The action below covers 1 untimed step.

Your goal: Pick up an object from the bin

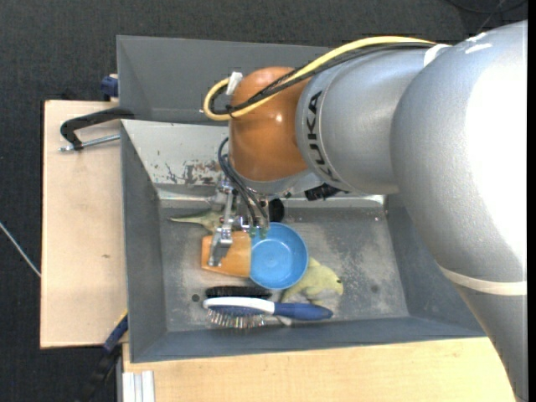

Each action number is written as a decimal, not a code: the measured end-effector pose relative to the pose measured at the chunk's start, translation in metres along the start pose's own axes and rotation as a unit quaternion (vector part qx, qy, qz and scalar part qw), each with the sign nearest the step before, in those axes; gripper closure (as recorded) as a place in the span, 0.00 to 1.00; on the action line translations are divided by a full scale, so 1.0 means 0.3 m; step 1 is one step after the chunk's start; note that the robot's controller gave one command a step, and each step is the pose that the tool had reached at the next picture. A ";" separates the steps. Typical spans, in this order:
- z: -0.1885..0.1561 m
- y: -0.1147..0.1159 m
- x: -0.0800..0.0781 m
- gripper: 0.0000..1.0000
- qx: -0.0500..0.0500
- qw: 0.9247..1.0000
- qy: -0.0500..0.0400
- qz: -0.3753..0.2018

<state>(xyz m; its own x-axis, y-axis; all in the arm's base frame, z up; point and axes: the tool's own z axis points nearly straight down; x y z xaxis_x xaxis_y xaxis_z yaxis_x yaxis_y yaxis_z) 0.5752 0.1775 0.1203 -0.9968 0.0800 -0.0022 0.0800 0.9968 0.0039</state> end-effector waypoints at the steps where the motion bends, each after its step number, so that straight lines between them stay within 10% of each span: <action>1: 0.009 -0.018 0.017 0.00 0.001 1.000 0.001 0.000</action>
Offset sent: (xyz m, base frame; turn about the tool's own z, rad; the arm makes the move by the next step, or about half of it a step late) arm -0.0057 -0.0068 -0.0037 0.0022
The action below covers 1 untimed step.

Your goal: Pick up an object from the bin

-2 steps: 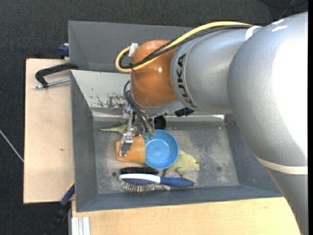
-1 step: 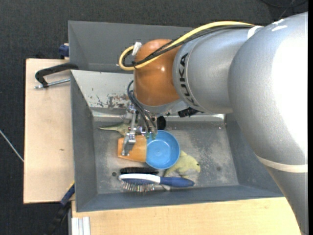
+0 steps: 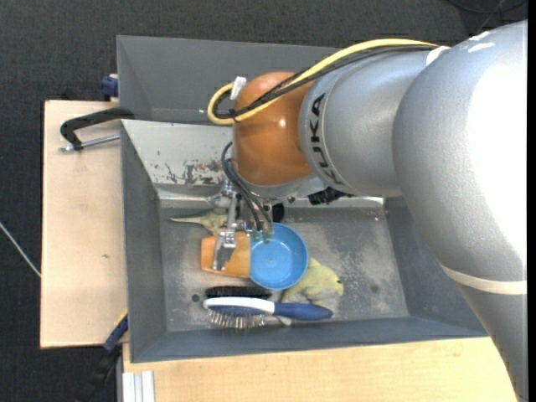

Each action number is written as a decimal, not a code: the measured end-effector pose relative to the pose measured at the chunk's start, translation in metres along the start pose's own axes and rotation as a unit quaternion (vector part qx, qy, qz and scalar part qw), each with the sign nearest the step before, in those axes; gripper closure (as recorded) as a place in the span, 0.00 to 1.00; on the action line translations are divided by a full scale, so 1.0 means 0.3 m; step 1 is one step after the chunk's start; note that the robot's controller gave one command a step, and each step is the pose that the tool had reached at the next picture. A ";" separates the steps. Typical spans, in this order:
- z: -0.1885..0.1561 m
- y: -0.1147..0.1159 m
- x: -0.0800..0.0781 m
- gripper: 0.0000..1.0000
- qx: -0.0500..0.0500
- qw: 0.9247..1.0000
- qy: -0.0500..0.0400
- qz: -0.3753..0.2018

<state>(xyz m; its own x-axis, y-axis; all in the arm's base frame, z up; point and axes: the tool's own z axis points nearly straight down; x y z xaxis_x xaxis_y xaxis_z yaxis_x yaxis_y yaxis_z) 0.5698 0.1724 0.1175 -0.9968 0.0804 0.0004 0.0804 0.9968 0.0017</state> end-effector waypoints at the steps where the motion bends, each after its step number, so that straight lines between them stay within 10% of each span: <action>1: 0.053 0.007 -0.005 0.00 -0.004 1.000 -0.009 -0.017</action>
Offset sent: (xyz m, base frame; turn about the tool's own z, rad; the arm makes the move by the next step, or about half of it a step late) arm -0.0065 -0.0034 -0.0475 -0.0425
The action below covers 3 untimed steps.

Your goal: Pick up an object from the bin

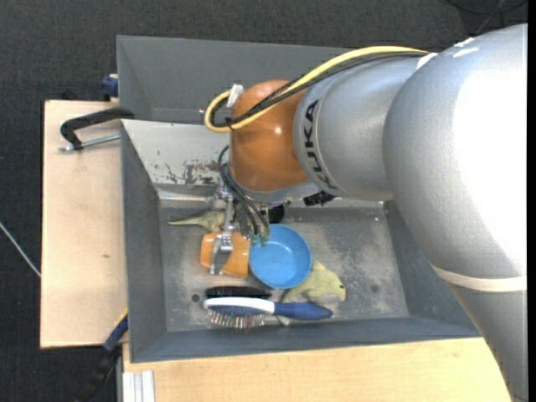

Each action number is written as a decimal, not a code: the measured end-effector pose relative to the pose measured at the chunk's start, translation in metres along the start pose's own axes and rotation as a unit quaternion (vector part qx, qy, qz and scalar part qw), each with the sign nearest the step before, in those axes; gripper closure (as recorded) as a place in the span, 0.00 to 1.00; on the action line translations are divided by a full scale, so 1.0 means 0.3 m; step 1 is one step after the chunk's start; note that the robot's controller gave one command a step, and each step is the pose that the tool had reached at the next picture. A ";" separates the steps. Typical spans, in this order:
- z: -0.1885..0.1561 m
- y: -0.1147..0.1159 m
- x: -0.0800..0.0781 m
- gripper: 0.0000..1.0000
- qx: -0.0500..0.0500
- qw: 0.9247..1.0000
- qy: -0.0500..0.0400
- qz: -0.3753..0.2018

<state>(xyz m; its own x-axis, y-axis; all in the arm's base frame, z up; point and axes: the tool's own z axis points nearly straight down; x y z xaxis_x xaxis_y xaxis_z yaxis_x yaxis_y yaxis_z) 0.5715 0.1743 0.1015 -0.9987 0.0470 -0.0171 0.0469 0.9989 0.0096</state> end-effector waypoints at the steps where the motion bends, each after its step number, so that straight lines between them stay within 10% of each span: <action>1: 0.015 0.003 -0.003 0.00 -0.001 0.999 0.002 0.032; 2: 0.016 0.003 -0.003 1.00 -0.001 0.999 0.002 0.033; 3: -0.216 0.013 -0.017 1.00 0.002 0.999 0.002 0.032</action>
Offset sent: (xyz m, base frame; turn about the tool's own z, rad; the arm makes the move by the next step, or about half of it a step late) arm 0.0045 -0.0081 -0.0315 0.1107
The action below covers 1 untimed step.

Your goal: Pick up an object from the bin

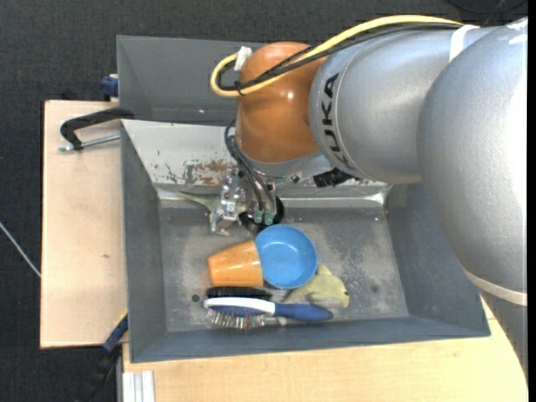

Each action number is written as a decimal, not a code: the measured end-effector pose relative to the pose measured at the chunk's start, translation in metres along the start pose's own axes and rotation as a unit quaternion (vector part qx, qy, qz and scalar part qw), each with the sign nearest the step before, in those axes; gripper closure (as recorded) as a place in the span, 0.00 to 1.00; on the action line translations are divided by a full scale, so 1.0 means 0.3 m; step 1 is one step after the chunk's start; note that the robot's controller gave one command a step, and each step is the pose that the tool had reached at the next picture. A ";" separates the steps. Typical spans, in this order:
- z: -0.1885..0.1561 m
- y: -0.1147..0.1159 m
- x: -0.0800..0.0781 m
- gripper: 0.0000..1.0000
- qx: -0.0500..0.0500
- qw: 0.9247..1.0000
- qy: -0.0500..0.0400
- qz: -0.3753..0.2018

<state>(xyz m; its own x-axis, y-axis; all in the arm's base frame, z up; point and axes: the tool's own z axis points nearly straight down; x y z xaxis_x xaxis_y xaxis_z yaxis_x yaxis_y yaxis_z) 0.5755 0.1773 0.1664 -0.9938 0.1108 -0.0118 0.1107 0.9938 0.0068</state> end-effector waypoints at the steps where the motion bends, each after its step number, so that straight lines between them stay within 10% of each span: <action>1: -0.004 0.004 -0.003 1.00 0.002 1.000 0.004 -0.001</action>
Offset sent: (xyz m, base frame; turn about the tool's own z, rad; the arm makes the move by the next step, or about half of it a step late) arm 0.0000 -0.0001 0.0003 -0.0001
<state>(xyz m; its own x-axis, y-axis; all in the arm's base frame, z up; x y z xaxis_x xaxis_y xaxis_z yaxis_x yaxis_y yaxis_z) 0.5764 0.1783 0.1676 -0.9940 0.1095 -0.0048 0.1095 0.9940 0.0037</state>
